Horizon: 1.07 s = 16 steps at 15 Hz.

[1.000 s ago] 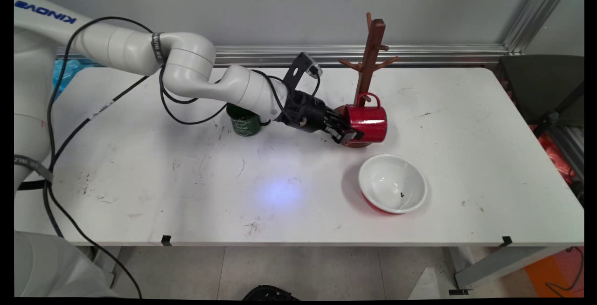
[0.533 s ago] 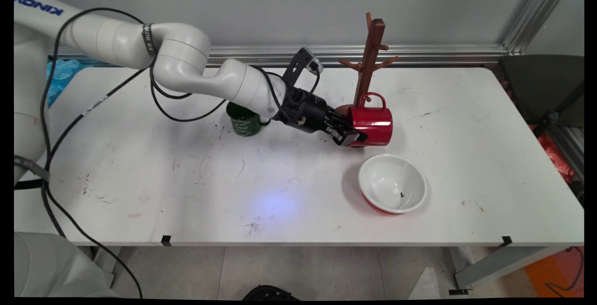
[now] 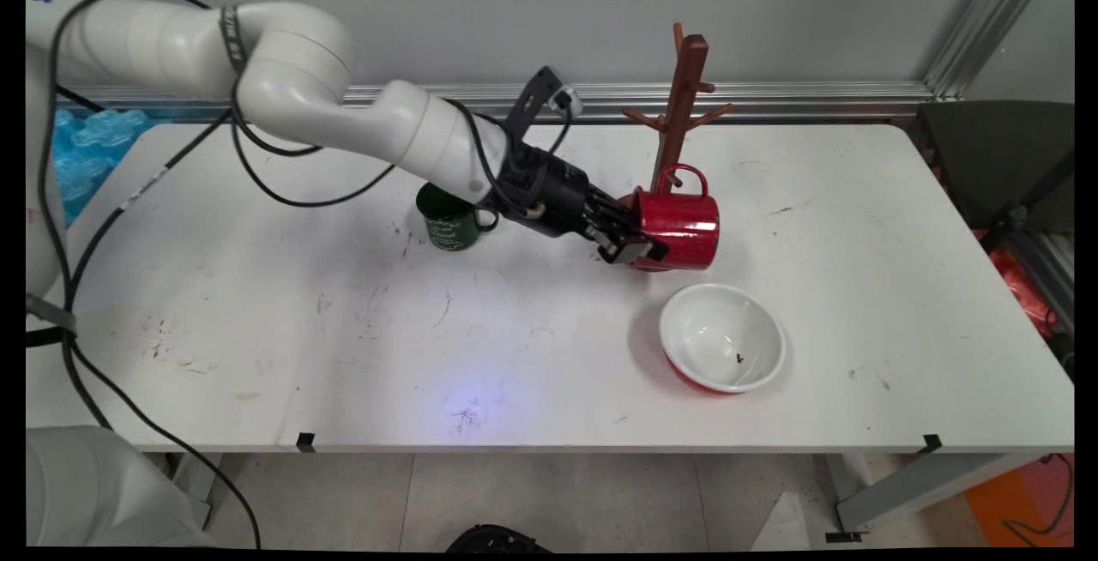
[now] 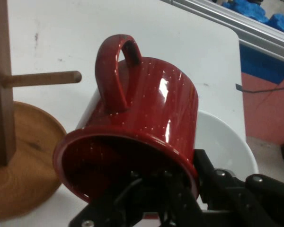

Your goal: Place the picked object on the table

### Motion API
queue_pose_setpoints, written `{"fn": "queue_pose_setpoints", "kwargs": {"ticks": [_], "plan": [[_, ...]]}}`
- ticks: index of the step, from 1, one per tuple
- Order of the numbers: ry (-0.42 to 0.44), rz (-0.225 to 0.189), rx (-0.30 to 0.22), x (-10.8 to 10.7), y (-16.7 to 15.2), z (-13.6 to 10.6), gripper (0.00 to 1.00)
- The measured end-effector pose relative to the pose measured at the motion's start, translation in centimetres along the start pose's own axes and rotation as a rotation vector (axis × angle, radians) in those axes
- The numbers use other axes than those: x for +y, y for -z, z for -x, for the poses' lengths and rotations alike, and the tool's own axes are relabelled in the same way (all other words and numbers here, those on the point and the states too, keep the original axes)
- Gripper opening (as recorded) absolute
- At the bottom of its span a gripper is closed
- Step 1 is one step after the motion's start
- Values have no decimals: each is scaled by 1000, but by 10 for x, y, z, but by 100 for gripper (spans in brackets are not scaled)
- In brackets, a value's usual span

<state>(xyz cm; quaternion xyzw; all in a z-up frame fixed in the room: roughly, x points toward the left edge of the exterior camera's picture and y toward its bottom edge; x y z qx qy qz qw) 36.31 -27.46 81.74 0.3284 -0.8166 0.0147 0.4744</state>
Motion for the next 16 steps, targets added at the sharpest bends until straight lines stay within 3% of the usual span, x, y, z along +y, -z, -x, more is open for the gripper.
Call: {"fn": "queue_pose_setpoints", "kwargs": {"ticks": [11,16], "plan": [[-78,-6,-147,4,67,-12,0],[-169,-28,-268,-2,95,-17,0]]}}
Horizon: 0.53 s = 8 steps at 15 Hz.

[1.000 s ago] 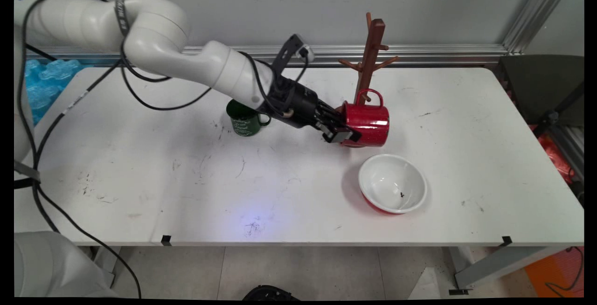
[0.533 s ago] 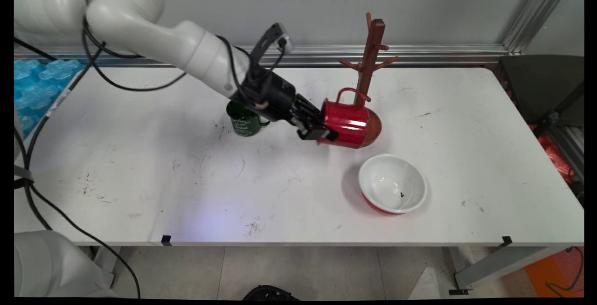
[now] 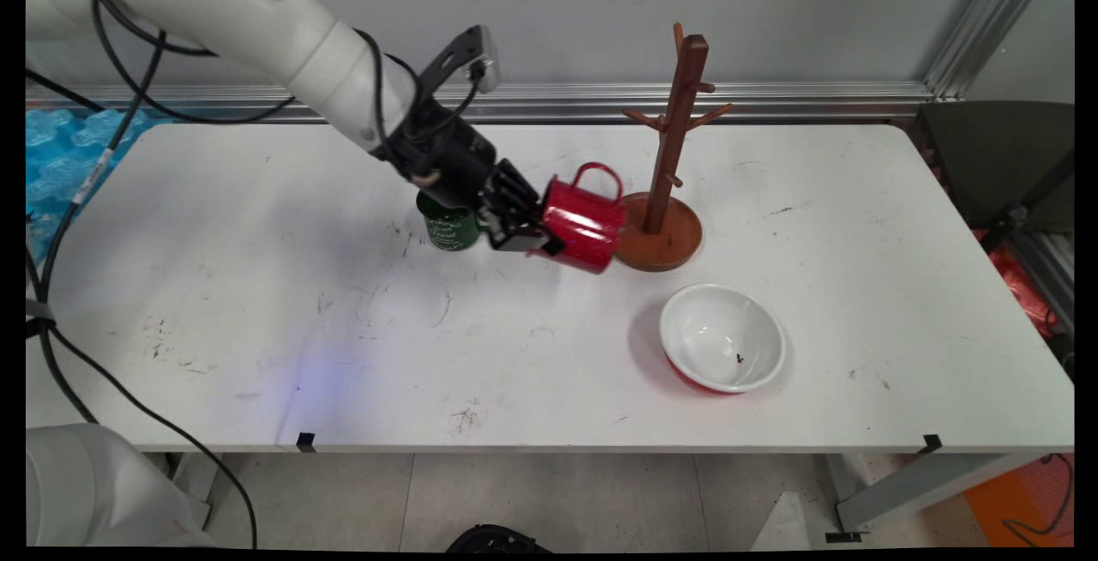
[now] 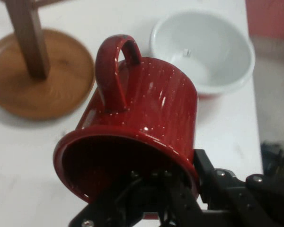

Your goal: Place the picked object on the table

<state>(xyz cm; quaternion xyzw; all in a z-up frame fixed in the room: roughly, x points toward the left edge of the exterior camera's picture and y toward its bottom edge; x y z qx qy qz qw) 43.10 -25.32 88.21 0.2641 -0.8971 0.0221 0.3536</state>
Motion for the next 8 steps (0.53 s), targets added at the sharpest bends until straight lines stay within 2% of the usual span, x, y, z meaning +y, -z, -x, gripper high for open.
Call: {"fn": "queue_pose_setpoints", "kwargs": {"ticks": [8], "plan": [[-128,-44,-232,-8,31,12,0]]}}
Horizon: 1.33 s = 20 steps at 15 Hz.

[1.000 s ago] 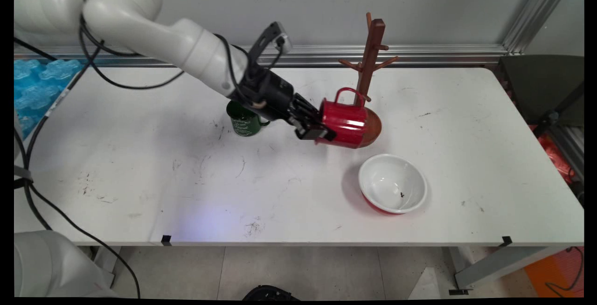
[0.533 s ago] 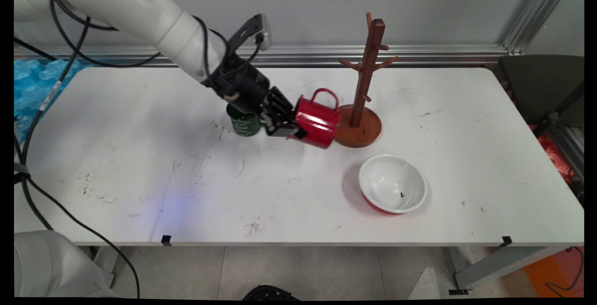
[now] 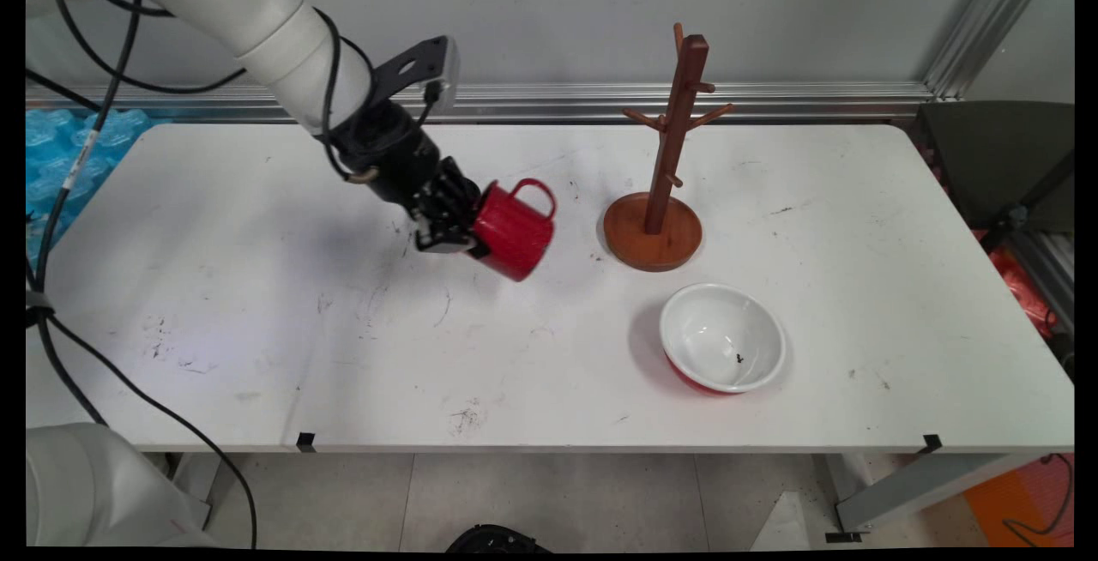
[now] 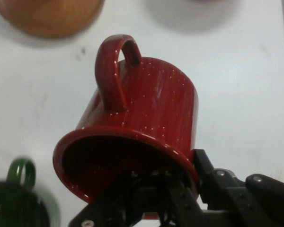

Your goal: Place the picked object on the table

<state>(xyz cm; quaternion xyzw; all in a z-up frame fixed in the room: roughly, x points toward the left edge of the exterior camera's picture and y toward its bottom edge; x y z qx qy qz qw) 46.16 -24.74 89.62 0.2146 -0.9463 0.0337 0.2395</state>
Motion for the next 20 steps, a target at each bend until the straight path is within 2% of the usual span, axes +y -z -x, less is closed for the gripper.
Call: {"fn": "queue_pose_setpoints", "kwargs": {"ticks": [7,11,20], "plan": [[-99,-40,-150,3,7,5,0],[-157,-55,-217,9,8,4,0],[-254,-56,-342,28,3,9,0]]}}
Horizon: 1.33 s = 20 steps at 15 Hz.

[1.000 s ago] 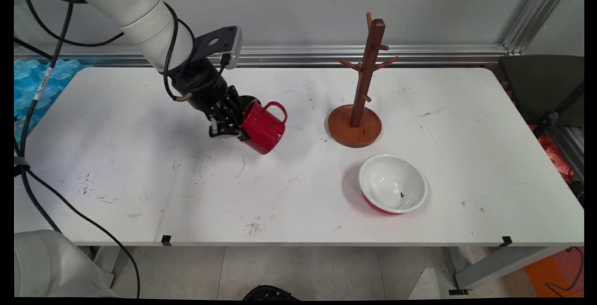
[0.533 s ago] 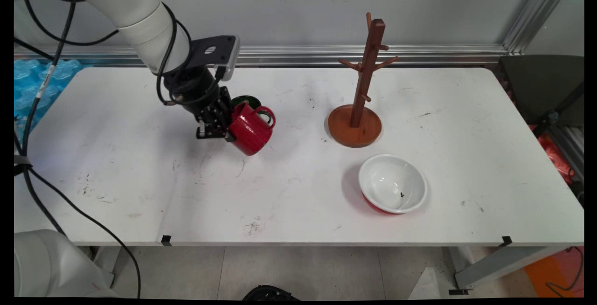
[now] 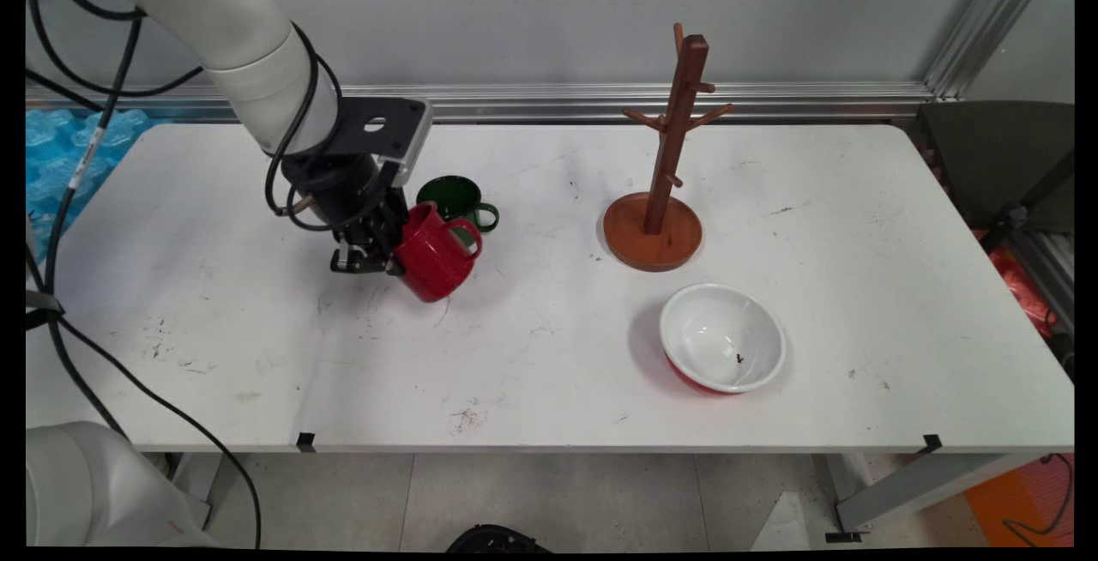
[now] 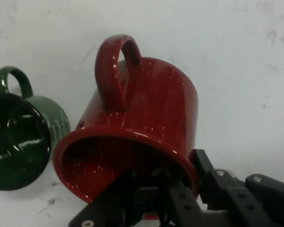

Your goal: Place the picked object on the table

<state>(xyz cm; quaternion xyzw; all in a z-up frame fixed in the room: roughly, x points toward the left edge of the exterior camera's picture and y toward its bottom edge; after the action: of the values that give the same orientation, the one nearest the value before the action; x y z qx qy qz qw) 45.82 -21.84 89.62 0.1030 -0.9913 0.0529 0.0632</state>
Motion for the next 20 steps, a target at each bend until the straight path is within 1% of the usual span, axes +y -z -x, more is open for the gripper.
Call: {"fn": "queue_pose_setpoints", "kwargs": {"ticks": [3,7,20], "plan": [[-22,-4,-23,1,-4,1,0],[-38,-13,-40,0,-10,2,0],[-62,-26,-50,-7,-36,-1,0]]}}
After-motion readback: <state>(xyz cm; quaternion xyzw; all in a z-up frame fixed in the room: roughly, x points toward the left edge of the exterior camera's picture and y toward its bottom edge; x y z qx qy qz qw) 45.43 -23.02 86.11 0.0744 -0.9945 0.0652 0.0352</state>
